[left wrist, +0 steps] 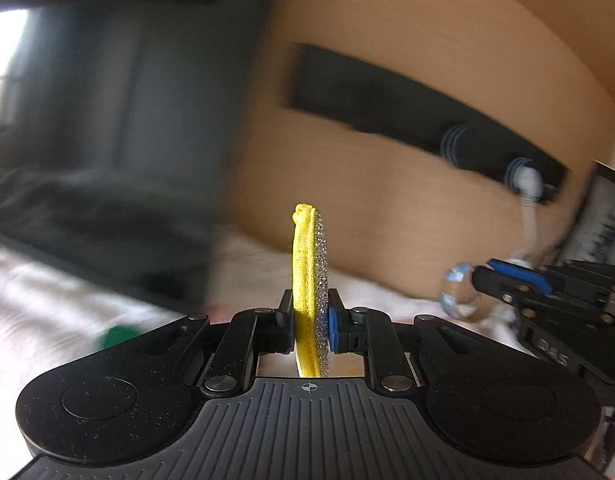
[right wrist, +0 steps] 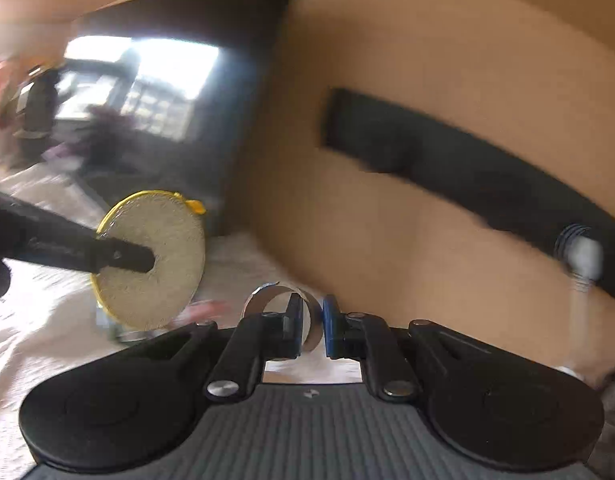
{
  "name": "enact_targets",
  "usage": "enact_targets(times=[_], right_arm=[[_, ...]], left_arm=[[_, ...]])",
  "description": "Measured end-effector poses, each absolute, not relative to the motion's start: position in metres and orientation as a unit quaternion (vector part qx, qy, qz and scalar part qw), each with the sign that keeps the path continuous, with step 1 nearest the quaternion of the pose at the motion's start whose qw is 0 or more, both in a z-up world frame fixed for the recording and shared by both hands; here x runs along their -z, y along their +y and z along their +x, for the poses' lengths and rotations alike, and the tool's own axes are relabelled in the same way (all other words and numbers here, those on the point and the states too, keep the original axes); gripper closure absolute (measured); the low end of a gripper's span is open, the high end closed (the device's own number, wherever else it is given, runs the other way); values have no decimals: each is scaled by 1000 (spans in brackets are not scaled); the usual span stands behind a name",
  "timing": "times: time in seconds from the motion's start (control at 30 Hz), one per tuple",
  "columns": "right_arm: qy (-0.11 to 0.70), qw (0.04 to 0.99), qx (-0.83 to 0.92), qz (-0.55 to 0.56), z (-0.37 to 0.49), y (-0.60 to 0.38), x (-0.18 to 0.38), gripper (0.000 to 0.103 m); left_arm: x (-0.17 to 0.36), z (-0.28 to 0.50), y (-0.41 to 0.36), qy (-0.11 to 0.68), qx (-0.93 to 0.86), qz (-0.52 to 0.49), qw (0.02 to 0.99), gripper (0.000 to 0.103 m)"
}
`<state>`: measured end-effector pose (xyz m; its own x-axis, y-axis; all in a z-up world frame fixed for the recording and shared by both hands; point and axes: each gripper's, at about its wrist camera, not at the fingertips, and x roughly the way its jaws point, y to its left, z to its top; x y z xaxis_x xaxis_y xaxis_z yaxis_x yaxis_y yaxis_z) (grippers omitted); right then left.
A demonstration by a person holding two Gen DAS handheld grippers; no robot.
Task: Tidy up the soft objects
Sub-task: 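Carry the pad and ring into the pink box and open both tools, then move both tools back to the black plush toy and socks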
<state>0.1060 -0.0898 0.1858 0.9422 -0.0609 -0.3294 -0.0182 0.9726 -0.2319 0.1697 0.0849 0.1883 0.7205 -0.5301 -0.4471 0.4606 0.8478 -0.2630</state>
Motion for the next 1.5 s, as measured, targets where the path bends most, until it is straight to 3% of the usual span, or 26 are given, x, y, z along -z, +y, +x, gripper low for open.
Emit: enact_targets(times=[0.17, 0.43, 0.63, 0.8, 1.2, 1.27, 1.33, 1.4, 1.5], right_arm=[[164, 981, 81, -71, 89, -156, -186, 93], [178, 975, 134, -18, 76, -212, -157, 93], [225, 964, 138, 43, 93, -242, -108, 93], [275, 952, 117, 63, 121, -245, -61, 93], [362, 925, 94, 62, 156, -240, -7, 91], [364, 925, 92, 67, 154, -242, -10, 81], [351, 929, 100, 65, 148, -243, -18, 36], [326, 936, 117, 54, 141, -242, -28, 24], [315, 939, 132, 38, 138, -243, -43, 23]], left_arm=[[-191, 176, 3, 283, 355, -64, 889, 85], [-147, 195, -93, 360, 425, -53, 829, 85], [-117, 235, -110, 422, 419, -49, 803, 85], [-103, 252, -121, 422, 387, 17, 820, 84], [-116, 250, -101, 403, 399, -8, 823, 84], [-121, 242, -93, 389, 400, -16, 829, 84], [-127, 232, -79, 371, 396, -27, 840, 84], [-132, 223, -63, 357, 384, -31, 851, 84], [-138, 208, -38, 339, 356, -25, 871, 84]])
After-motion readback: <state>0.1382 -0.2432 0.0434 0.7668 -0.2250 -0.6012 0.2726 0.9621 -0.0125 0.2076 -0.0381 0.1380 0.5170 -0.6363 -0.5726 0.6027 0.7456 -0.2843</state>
